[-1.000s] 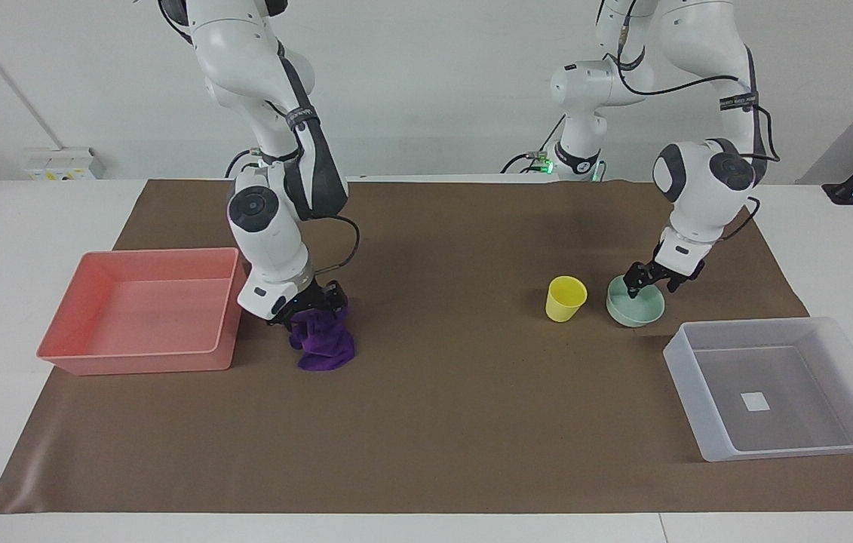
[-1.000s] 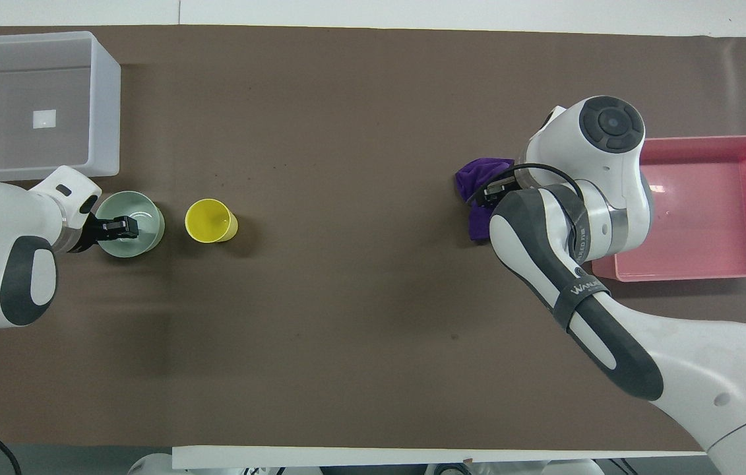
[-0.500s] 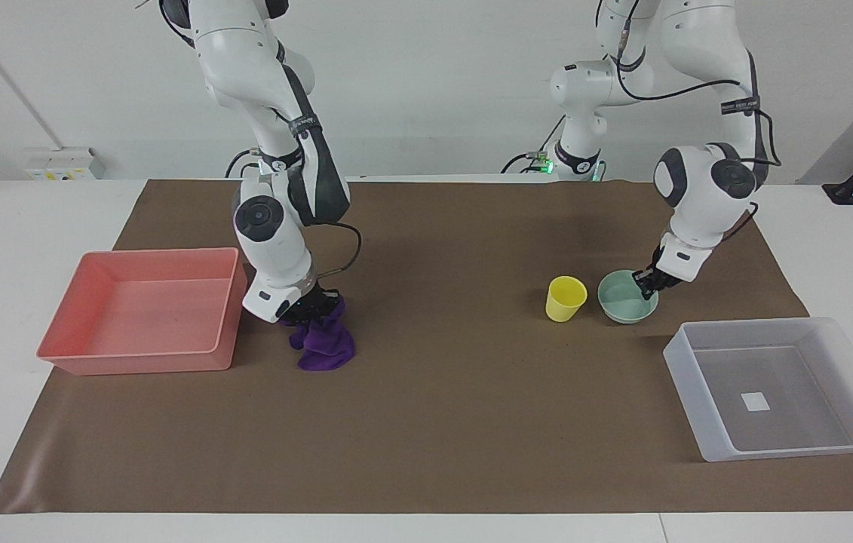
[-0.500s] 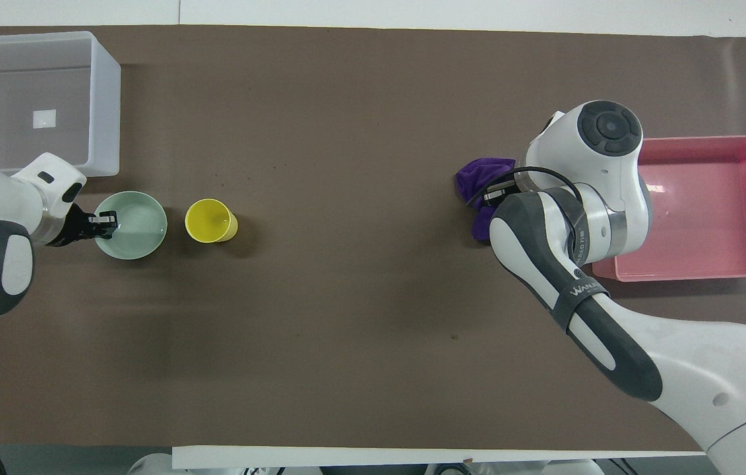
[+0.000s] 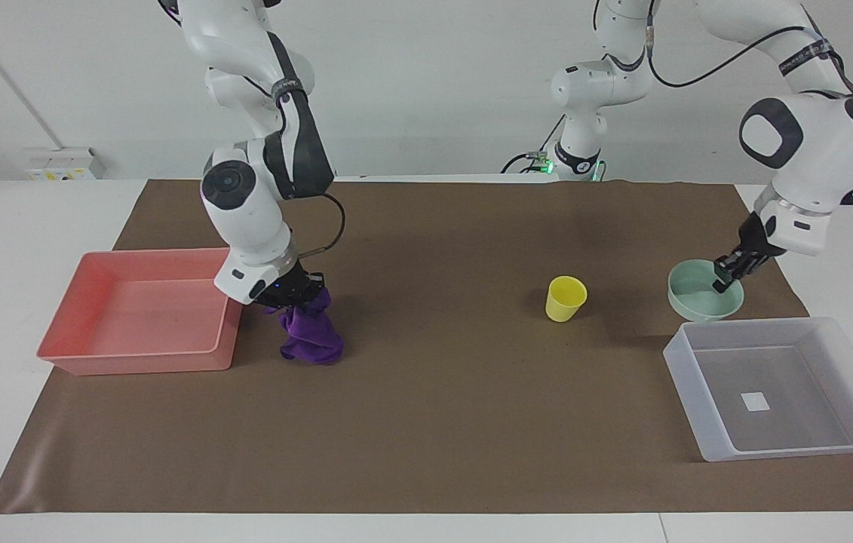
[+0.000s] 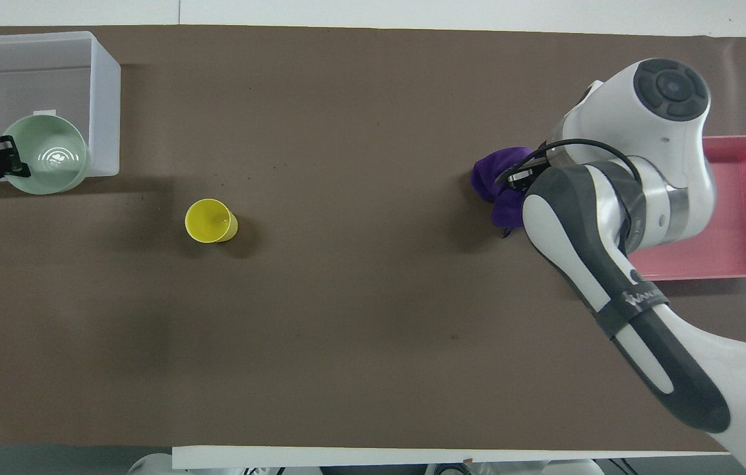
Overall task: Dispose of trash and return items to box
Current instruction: 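Place the bowl in the clear box while the right gripper drops the cloth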
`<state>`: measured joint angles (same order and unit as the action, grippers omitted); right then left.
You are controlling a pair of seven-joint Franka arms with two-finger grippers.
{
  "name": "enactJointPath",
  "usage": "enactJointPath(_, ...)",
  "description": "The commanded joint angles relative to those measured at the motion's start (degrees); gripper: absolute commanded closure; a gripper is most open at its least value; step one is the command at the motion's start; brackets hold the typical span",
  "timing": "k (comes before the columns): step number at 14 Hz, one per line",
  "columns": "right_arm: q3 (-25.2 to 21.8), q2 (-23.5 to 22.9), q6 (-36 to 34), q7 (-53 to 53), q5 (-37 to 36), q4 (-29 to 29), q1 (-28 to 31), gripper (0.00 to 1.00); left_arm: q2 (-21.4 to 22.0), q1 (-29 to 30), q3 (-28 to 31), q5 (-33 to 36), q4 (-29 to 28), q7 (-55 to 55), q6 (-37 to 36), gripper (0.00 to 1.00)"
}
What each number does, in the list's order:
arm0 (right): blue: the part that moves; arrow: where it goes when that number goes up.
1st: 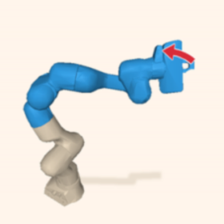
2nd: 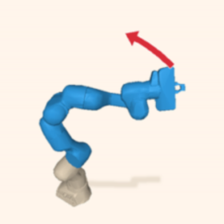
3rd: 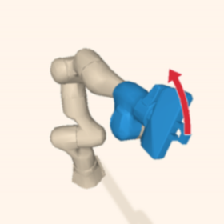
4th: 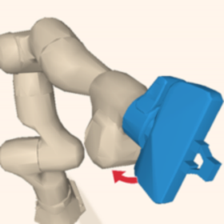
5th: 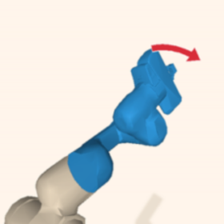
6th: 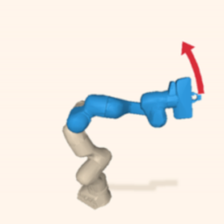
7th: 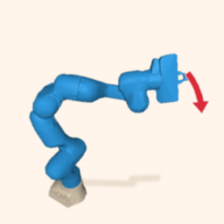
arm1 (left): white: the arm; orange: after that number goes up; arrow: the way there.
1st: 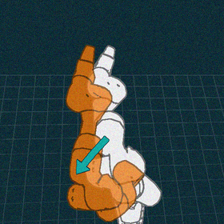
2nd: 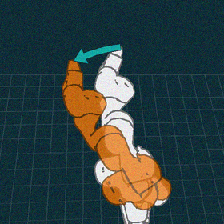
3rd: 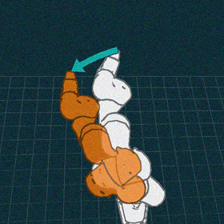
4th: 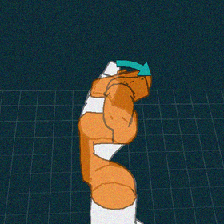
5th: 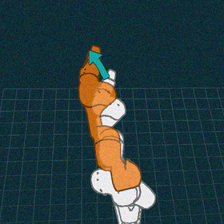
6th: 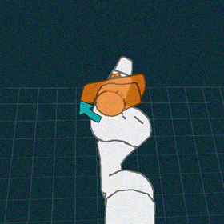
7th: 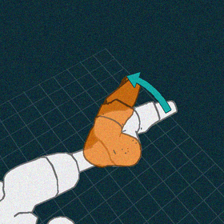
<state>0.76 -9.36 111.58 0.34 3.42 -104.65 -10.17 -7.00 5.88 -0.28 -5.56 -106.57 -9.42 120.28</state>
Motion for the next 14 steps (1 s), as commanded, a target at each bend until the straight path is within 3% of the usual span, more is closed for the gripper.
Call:
enactJointPath(1, 0.2, 4.77, -7.5, -0.43, 0.63, 4.18, 2.43, 1.0, -13.89, 2.37, -0.16, -0.77, 13.21, 0.1, 2.22, 1.0)
enactJointPath(3, 0.03, 8.9, -9.88, -0.43, -0.07, 4.54, 4.71, 1.0, -17.94, 2.56, -0.16, -0.86, 13.14, 0.1, 8.36, 1.0)
enactJointPath(6, -0.06, 11.38, -13.84, 0.88, -0.25, 5.34, 10.94, 1.0, -22.7, 2.56, -0.25, -0.94, 12.97, 0.1, 13.91, 1.0)
enactJointPath(7, 0.03, 11.64, -13.41, 2.37, -0.17, 4.2, 14.97, 1.0, -22.8, 2.56, -0.16, -0.77, 12.97, 0.19, 14.19, 0.89)
enactJointPath(8, 0.03, 12.34, -13.14, 4.04, -0.17, 1.84, 18.23, 1.0, -22.8, 2.56, -0.16, -0.33, 13.4, 0.1, 13.67, 0.41)
enactJointPath(9, -0.06, 13.05, -13.05, 5.88, -0.25, -0.09, 20.17, 0.99, -22.62, 2.13, -0.16, -0.33, 13.75, -0.07, 13.23, 0.26)
enactJointPath(10, -0.06, 13.05, -13.05, 7.03, -0.6, -0.98, 21.5, 0.99, -21.58, 1.77, -0.16, -0.24, 13.58, 0.01, 12.96, 0.03)
enactJointPath(12, -0.06, 12.44, -11.48, 9.4, -2.09, -2.74, 23.61, 0.99, -15.62, 1.16, -0.33, -0.24, 13.14, -0.34, 8.15, 0.0)
enactJointPath(14, -0.06, 12.18, -5.26, 13.27, -2.28, -8.17, 25.72, 0.97, -9.29, -1.29, -0.25, -0.15, 12.1, -0.43, 0.34, 0.0)
